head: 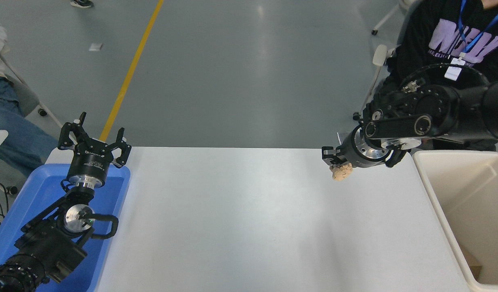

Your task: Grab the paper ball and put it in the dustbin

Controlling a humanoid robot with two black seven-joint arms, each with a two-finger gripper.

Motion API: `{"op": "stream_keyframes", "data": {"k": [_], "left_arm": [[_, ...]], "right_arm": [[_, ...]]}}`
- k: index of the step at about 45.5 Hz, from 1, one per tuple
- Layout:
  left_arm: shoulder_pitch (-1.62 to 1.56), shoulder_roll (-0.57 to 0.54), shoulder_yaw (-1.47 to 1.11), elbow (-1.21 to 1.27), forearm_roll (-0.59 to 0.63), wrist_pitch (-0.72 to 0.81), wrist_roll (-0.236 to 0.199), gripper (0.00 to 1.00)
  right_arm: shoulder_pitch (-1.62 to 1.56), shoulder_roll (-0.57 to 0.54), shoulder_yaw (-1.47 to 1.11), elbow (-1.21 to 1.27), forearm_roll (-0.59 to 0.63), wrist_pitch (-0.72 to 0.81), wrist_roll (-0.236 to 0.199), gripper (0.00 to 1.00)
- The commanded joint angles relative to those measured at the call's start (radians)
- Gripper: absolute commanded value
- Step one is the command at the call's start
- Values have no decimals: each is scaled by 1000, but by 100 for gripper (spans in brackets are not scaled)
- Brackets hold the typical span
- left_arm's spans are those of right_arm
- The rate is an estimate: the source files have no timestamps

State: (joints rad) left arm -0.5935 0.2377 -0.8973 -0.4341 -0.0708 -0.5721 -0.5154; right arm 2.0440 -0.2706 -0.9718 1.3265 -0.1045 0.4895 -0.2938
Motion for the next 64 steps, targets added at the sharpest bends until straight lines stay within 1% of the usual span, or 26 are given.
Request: {"op": "stream_keyframes", "data": {"k": [1, 14, 17, 23, 28, 34, 40, 50, 53, 58, 64], "left_arm": [[0, 0, 0, 0, 0, 0, 0, 99], [0, 0, 1, 0, 0, 0, 0, 99], [0, 0, 0, 0, 0, 0, 0, 99], [0, 0, 1, 0, 0, 0, 0, 99], [0, 0, 1, 1, 0, 0, 0, 99], [0, -1, 1, 8, 0, 0, 0, 99], [0, -1, 1, 8, 0, 0, 0, 99], [0, -1, 1, 8, 0, 0, 0, 99], [0, -1, 1, 8, 0, 0, 0, 99], [0, -1, 1, 8, 2, 0, 0, 99], [0, -1, 1, 8, 0, 0, 0, 99]], "right_arm": [[274, -70, -35, 59, -1, 296, 1, 0], [317, -87, -42, 59, -3, 296, 1, 0], [317, -113, -42, 56, -1, 296, 1, 0], [308, -199, -53, 51, -3, 296, -1, 0], [315, -262, -110, 50, -12, 296, -4, 0], [321, -350, -203, 1, -67, 296, -5, 0], [300, -495, -257, -75, -101, 296, -5, 0], [49, -671, -216, -268, -176, 296, -4, 0], [-46, -702, -191, -292, -182, 244, -4, 0], [-204, -717, -154, -320, -182, 89, -2, 0], [-398, -716, -102, -352, -169, -172, -1, 0]]}}
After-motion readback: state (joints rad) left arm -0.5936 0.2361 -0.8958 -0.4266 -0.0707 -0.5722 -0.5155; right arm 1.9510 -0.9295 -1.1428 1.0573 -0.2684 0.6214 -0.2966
